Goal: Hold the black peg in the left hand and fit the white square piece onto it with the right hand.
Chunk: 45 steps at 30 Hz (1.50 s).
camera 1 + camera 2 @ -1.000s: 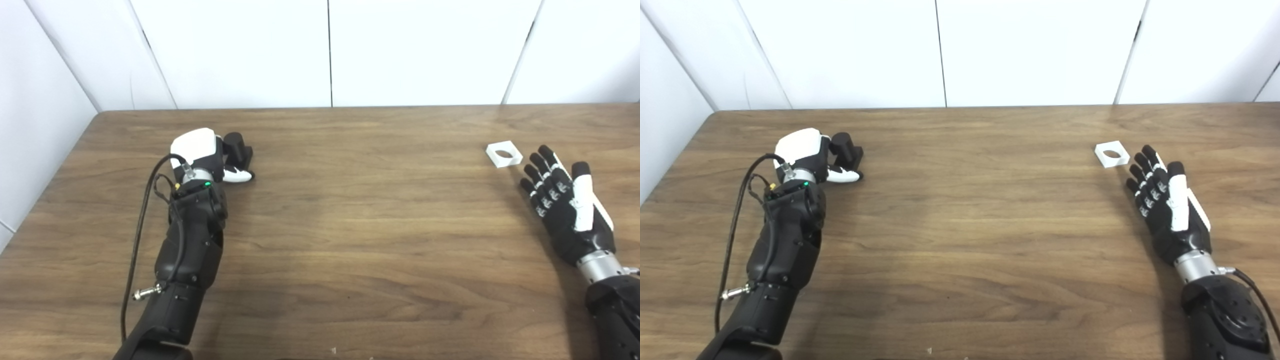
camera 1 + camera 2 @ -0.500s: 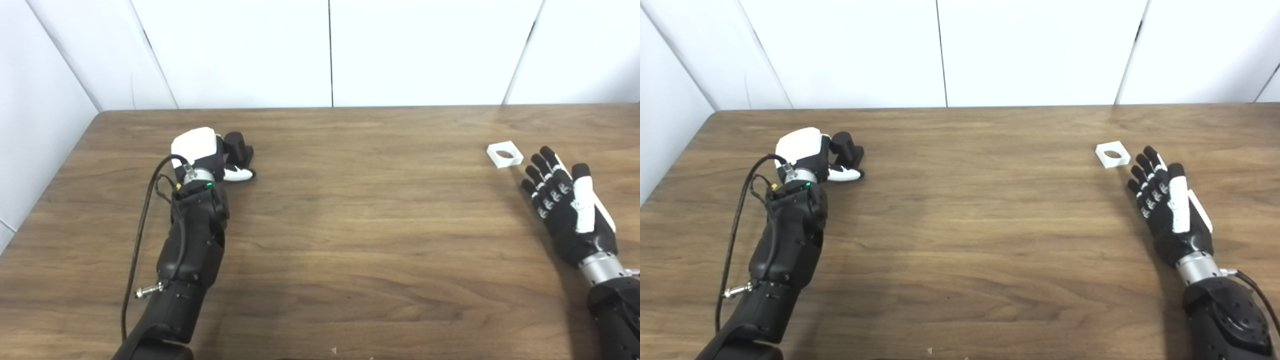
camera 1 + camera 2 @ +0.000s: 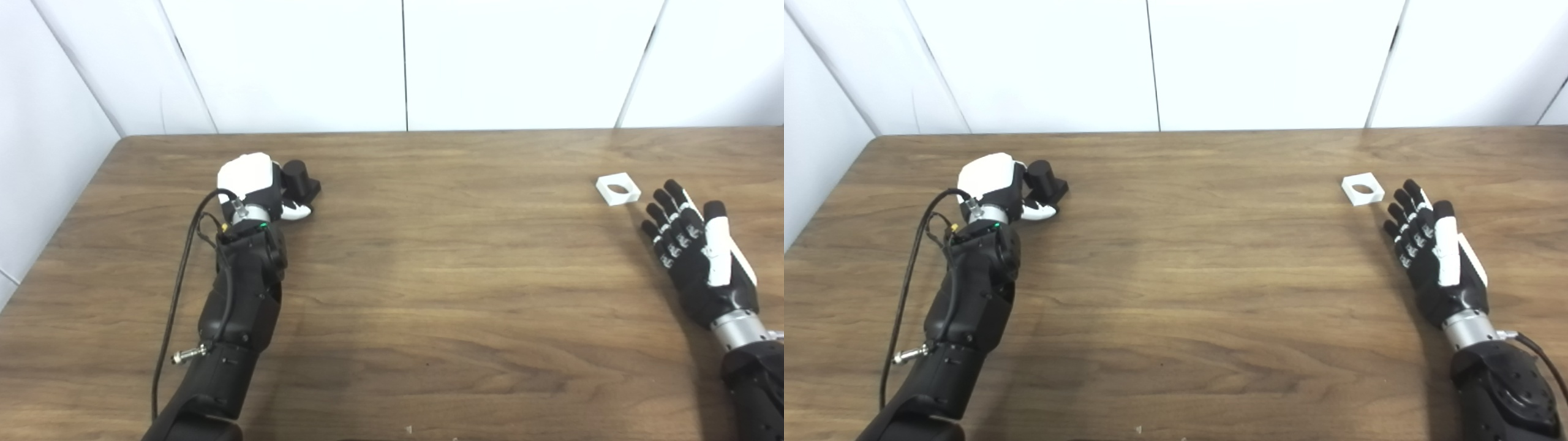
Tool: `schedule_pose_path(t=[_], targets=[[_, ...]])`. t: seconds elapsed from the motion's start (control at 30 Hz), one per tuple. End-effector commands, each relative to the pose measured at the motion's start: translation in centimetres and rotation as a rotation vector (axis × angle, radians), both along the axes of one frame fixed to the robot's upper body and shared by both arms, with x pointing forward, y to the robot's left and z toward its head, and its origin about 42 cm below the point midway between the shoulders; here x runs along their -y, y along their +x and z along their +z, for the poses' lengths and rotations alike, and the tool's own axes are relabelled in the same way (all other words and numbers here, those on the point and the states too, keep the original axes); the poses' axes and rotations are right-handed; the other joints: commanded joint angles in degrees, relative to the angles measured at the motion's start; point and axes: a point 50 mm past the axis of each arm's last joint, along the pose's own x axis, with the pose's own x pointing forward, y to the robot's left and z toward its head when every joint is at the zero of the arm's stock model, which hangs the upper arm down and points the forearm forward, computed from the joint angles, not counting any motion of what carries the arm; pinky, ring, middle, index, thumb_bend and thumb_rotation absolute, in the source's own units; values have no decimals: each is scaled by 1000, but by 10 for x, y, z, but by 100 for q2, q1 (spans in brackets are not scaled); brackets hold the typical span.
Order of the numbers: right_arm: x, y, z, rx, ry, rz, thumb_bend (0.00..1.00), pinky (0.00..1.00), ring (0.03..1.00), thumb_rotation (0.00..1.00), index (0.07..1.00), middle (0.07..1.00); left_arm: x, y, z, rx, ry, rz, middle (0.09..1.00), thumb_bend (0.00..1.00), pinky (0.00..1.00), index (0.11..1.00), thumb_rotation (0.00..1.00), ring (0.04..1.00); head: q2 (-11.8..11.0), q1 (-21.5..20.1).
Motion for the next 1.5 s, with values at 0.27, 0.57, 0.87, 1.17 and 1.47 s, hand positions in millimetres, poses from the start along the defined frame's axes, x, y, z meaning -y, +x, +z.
schedule_pose_path(t=[0.27, 0.57, 0.87, 1.17, 1.47], targets=[[5, -12, -13, -36, 17, -26, 632, 1000, 1000, 953, 1000, 1000, -6, 7, 22, 62, 24, 15, 932, 582, 1000, 636, 223, 1000, 20, 9], [7, -11, -13, -30, 11, -27, 625, 1000, 1000, 961, 1000, 1000, -8, 6, 21, 69, 14, 17, 931, 549, 1000, 642, 204, 1000, 42, -16], [5, -12, -9, -27, 17, -24, 626, 1000, 1000, 952, 1000, 1000, -9, 5, 18, 71, 17, 8, 917, 523, 1000, 504, 86, 1000, 48, -25], [6, -10, -9, -30, 1, -32, 637, 1000, 1000, 965, 1000, 1000, -10, 5, 16, 81, -9, 3, 921, 520, 1000, 488, 65, 1000, 42, -7], [6, -9, -11, -24, 4, -14, 613, 1000, 1000, 993, 1000, 1000, -11, 5, 17, 80, -11, 2, 919, 523, 1000, 487, 63, 1000, 34, -16]])
